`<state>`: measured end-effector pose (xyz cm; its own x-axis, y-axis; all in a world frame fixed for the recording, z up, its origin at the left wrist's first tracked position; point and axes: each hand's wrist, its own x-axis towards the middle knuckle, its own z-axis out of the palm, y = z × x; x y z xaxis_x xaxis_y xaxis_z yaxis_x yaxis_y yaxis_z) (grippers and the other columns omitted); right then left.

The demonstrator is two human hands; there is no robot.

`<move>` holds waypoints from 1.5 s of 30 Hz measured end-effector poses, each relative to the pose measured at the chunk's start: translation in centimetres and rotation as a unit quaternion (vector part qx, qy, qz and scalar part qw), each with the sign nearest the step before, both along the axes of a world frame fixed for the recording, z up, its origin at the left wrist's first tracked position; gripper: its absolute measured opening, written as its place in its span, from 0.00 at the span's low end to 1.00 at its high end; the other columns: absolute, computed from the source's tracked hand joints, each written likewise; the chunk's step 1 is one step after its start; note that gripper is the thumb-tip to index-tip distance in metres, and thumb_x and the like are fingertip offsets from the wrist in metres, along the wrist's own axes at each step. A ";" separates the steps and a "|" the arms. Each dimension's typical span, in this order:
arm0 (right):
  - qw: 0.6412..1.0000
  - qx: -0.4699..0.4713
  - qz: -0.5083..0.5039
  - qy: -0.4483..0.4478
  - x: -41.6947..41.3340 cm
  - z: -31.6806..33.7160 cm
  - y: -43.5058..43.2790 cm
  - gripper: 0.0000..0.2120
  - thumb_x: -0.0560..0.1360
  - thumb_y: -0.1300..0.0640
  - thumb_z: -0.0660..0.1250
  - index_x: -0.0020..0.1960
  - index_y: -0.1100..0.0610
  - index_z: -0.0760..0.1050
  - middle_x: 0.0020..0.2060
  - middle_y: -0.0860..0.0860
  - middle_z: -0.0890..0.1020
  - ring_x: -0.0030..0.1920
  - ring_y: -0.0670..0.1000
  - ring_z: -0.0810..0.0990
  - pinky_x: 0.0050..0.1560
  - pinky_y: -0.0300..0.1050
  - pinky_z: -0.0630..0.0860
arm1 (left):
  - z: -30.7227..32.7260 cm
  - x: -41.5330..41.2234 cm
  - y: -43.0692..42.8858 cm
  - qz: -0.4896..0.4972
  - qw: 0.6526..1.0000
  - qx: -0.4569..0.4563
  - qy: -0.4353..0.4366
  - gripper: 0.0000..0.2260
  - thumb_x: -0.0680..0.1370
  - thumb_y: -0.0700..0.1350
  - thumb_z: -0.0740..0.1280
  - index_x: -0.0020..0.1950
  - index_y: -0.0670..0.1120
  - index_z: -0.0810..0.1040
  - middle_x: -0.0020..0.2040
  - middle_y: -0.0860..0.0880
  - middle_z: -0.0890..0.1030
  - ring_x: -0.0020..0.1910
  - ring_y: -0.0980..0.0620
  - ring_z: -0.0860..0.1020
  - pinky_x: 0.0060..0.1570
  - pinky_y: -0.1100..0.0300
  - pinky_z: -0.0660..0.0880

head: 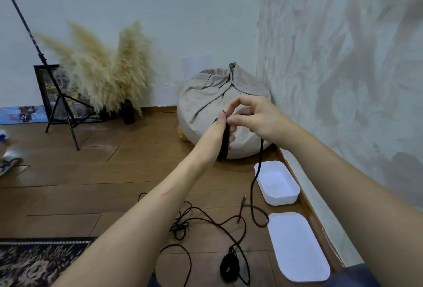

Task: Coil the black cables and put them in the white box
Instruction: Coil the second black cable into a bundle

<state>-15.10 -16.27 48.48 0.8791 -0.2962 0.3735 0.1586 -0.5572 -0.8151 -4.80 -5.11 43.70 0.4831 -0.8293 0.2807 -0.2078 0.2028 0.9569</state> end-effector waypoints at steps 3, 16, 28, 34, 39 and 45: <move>0.999 0.036 -0.013 0.015 -0.5 0.0 -0.4 0.06 0.78 0.64 0.69 0.54 0.65 0.77 0.35 0.57 0.83 0.31 0.43 0.76 0.32 0.31 0.68 | 0.2 -0.7 0.1 -0.022 1.000 0.004 -0.022 0.19 0.87 0.55 0.45 0.77 0.58 0.64 0.43 0.50 0.65 0.38 0.54 0.64 0.42 0.57 0.65; 0.998 0.038 0.021 0.038 -0.8 -0.6 -2.2 0.04 0.80 0.58 0.67 0.51 0.59 0.78 0.38 0.49 0.77 0.37 0.42 0.72 0.38 0.36 0.68 | -0.5 0.1 1.8 0.065 0.973 0.094 -0.203 0.15 0.85 0.58 0.57 0.54 0.48 0.74 0.42 0.53 0.76 0.38 0.61 0.73 0.43 0.63 0.71; 0.991 0.091 -0.075 -0.067 0.6 -0.9 -1.4 0.10 0.77 0.54 0.72 0.51 0.60 0.80 0.33 0.53 0.75 0.33 0.48 0.71 0.37 0.42 0.71 | -0.2 -1.2 0.7 0.068 0.996 0.000 -0.056 0.19 0.80 0.62 0.56 0.46 0.48 0.74 0.34 0.53 0.74 0.37 0.49 0.70 0.44 0.49 0.68; 0.998 0.032 -0.052 -0.025 -0.4 -0.5 -2.6 0.06 0.81 0.60 0.65 0.53 0.55 0.81 0.37 0.49 0.76 0.35 0.41 0.72 0.39 0.37 0.70 | -0.5 -0.6 0.9 0.088 0.994 0.021 -0.058 0.19 0.82 0.60 0.55 0.46 0.47 0.75 0.34 0.53 0.73 0.34 0.52 0.70 0.41 0.53 0.68; 0.994 0.013 -0.096 -0.056 0.3 -1.0 -2.6 0.07 0.81 0.60 0.66 0.54 0.57 0.83 0.39 0.50 0.79 0.37 0.39 0.74 0.42 0.33 0.71 | -0.7 -0.8 1.1 0.052 0.991 0.064 -0.104 0.20 0.81 0.62 0.56 0.49 0.47 0.76 0.37 0.52 0.75 0.38 0.53 0.72 0.46 0.51 0.71; 0.989 0.083 -0.100 -0.068 0.7 -2.1 -2.8 0.05 0.79 0.55 0.70 0.52 0.56 0.80 0.38 0.50 0.82 0.37 0.45 0.77 0.43 0.44 0.73 | 0.1 -1.9 1.2 0.019 0.995 0.032 -0.096 0.21 0.81 0.60 0.57 0.51 0.42 0.75 0.36 0.52 0.74 0.39 0.49 0.71 0.46 0.48 0.71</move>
<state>-14.36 -19.06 46.33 0.7415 -0.5265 0.4158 0.1734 -0.4483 -0.8769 -6.71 -3.93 43.84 0.4569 -0.8303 0.3193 -0.3952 0.1321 0.9091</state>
